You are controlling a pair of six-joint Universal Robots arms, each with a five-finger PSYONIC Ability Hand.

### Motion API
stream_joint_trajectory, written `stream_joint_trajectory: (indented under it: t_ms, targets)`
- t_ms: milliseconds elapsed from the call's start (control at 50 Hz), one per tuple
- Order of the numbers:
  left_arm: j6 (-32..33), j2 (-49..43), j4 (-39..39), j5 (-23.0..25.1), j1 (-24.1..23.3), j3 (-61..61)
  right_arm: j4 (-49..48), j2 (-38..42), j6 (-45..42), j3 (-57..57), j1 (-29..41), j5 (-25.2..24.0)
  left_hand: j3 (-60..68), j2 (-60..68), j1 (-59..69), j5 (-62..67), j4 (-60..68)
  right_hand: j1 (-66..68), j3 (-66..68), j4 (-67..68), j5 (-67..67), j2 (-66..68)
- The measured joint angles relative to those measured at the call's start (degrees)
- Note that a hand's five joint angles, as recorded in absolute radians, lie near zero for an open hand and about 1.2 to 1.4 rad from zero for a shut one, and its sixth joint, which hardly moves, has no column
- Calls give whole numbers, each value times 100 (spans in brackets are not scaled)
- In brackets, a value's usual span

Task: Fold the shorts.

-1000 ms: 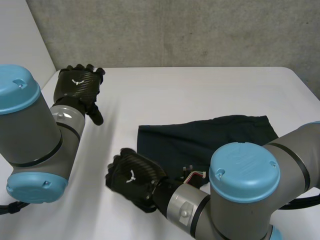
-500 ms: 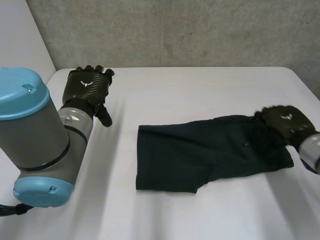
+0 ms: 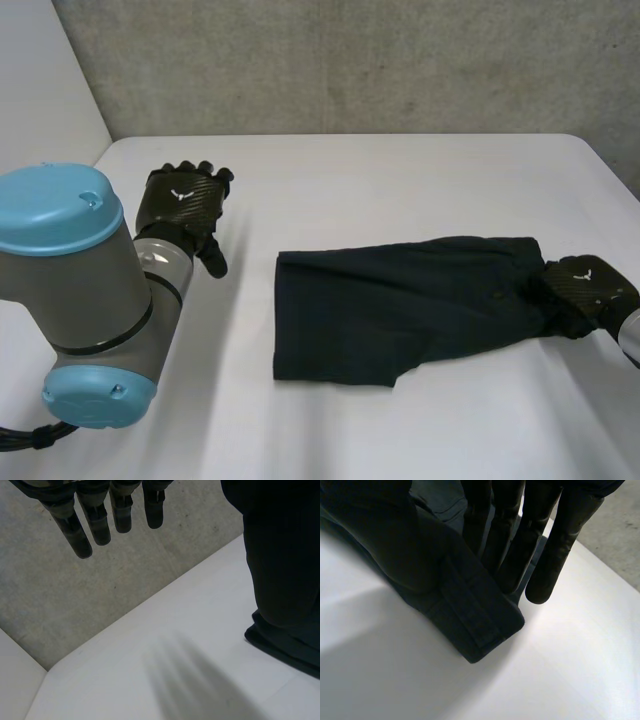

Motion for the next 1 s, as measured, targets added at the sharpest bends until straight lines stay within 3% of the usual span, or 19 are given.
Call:
stream_joint_trajectory:
  t_ms: [100,220,380,460,540,560,620,660,720,840,960,1000]
  targets:
    - [0,4,10,1,5,-11,-107,-51,-38,-112,-22,66,0,0,0,0,0,430,399,410,146,269]
    - [-7,49,4,-4,10,-20,-73,-457,-244,-307,480,201,0,0,0,0,0,723,462,420,404,290]
    - [-26,285,-18,-14,48,-105,-18,-901,-451,-1042,3113,669,0,0,0,0,0,1075,515,459,605,374]
    - [-31,398,-18,-15,74,-202,-6,-616,-656,-1336,4498,758,0,0,0,0,0,1075,515,459,605,374]
    - [-33,479,-17,-13,100,-291,-4,-178,-959,-1437,5330,803,0,0,0,0,0,947,367,315,505,249]
    - [-33,479,-17,-13,100,-291,-4,-178,-959,-1437,5330,803,0,0,0,0,0,947,367,315,505,249]
    - [-31,526,-16,-11,116,-323,-8,87,-1128,-1449,5618,853,0,0,0,0,0,-1353,-2637,-2722,-2201,-2678]
    - [-29,537,-16,-10,120,-316,-8,135,-1115,-1440,5654,878,0,0,0,0,0,-2287,-3789,-3855,-3304,-3811]
    - [-23,545,-12,-9,121,-271,-12,89,-862,-1410,5616,927,0,0,0,0,0,-2978,-4660,-4714,-4234,-4614]
    - [-16,539,-9,-10,113,-125,-14,-283,90,-1352,5309,969,0,0,0,0,0,-3272,-5088,-5020,-4548,-4842]
    - [-38,477,-8,-28,-27,160,23,-878,2041,-1426,4604,960,0,0,0,0,0,-3313,-5140,-5056,-4559,-5066]
    - [-57,450,-10,-29,-78,200,46,-907,2223,-1459,4523,960,0,0,0,0,0,-3313,-5140,-5056,-4559,-5066]
